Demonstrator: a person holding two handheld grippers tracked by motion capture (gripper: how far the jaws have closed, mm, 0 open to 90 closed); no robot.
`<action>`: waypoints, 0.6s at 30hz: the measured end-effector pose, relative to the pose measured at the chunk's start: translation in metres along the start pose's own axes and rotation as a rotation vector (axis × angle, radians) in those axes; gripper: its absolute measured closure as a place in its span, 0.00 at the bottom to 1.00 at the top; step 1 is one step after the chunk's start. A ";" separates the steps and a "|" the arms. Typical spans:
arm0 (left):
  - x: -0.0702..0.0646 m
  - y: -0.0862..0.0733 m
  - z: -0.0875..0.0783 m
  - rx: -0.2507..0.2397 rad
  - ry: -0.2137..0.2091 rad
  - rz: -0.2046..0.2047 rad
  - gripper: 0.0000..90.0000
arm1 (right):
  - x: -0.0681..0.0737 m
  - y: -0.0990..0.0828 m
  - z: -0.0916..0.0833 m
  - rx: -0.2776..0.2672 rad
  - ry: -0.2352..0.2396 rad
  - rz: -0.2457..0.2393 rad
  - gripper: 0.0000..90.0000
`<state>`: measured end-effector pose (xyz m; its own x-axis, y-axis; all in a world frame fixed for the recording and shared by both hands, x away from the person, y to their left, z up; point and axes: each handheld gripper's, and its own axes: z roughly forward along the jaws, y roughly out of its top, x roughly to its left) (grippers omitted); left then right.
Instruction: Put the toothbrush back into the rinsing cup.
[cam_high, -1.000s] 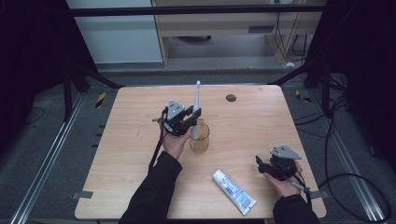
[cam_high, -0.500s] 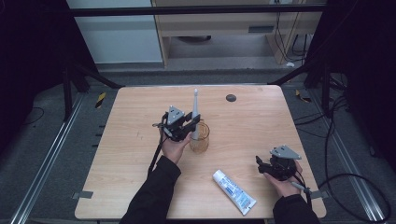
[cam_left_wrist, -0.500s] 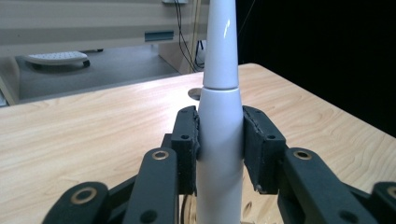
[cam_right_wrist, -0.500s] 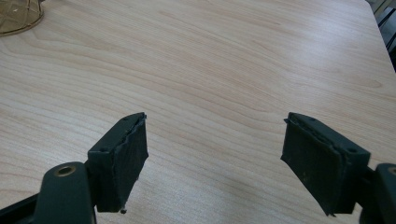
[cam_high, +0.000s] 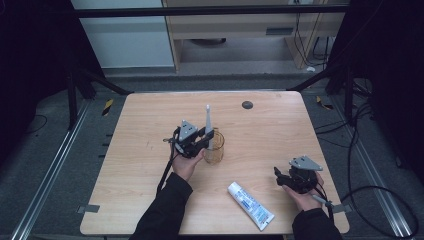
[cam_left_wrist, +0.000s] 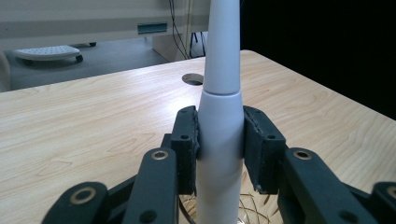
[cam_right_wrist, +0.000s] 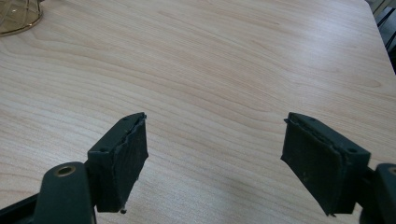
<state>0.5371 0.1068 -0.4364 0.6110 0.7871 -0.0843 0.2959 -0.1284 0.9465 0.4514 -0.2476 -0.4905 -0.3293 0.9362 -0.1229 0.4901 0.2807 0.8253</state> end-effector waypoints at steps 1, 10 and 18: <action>0.000 0.000 -0.001 0.001 0.000 0.002 0.74 | 0.000 0.000 0.000 0.000 -0.001 -0.001 0.25; -0.002 -0.006 -0.005 0.011 0.003 0.016 0.69 | 0.001 0.001 -0.001 -0.002 0.000 0.003 0.24; -0.002 -0.006 -0.008 0.015 0.013 0.034 0.71 | 0.001 0.001 -0.001 -0.001 -0.001 0.000 0.24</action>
<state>0.5278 0.1112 -0.4396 0.6110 0.7902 -0.0483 0.2862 -0.1635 0.9441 0.4506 -0.2467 -0.4894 -0.3285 0.9365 -0.1231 0.4894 0.2802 0.8258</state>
